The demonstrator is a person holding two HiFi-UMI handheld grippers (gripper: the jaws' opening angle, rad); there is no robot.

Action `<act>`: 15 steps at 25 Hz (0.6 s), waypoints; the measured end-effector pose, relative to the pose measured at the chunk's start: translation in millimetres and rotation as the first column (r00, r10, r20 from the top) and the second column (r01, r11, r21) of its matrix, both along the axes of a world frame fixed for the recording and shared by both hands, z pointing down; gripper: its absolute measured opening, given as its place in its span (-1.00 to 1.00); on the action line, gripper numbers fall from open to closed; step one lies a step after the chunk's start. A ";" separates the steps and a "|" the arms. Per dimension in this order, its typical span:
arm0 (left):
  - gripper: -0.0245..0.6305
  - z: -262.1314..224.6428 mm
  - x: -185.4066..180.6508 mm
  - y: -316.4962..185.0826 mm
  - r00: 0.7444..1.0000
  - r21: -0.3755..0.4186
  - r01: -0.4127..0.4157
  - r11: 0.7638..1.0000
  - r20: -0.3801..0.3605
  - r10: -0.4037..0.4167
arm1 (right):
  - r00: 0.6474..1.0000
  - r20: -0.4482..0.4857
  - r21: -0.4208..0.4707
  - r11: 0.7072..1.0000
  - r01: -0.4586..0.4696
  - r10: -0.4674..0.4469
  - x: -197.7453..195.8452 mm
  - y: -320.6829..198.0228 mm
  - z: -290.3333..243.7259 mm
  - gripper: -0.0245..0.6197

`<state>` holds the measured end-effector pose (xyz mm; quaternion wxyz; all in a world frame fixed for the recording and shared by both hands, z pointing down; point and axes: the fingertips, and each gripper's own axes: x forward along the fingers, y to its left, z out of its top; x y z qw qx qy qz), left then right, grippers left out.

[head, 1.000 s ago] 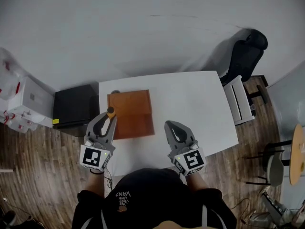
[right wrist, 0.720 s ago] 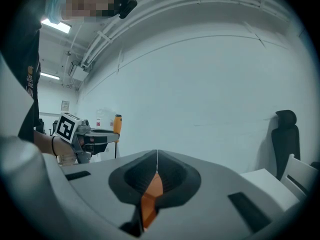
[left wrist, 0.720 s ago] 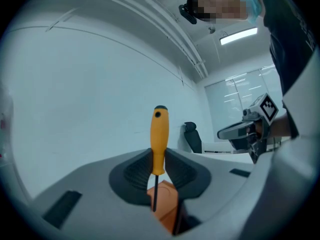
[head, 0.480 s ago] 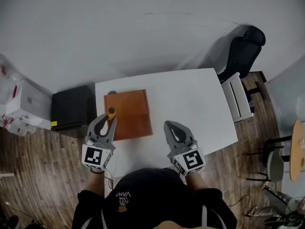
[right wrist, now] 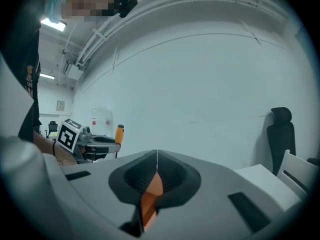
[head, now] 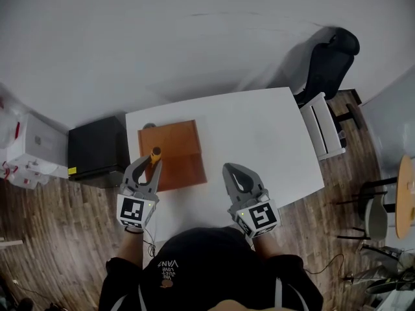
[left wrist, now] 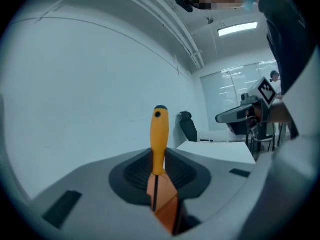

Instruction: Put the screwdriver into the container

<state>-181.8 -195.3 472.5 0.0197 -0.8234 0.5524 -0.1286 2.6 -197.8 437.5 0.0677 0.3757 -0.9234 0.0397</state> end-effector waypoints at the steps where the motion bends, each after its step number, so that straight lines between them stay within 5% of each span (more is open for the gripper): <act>1: -0.68 2.8 0.6 -0.9 1.000 -0.006 -0.005 1.000 0.002 0.005 | 1.000 0.002 -0.002 1.000 -0.005 0.005 0.5 -0.6 1.0 -0.89; 15: -0.68 42.1 2.8 -10.0 0.999 -0.087 -0.029 0.996 0.024 0.031 | 0.999 -0.005 -0.012 0.999 -0.044 0.044 6.4 0.1 5.8 -0.89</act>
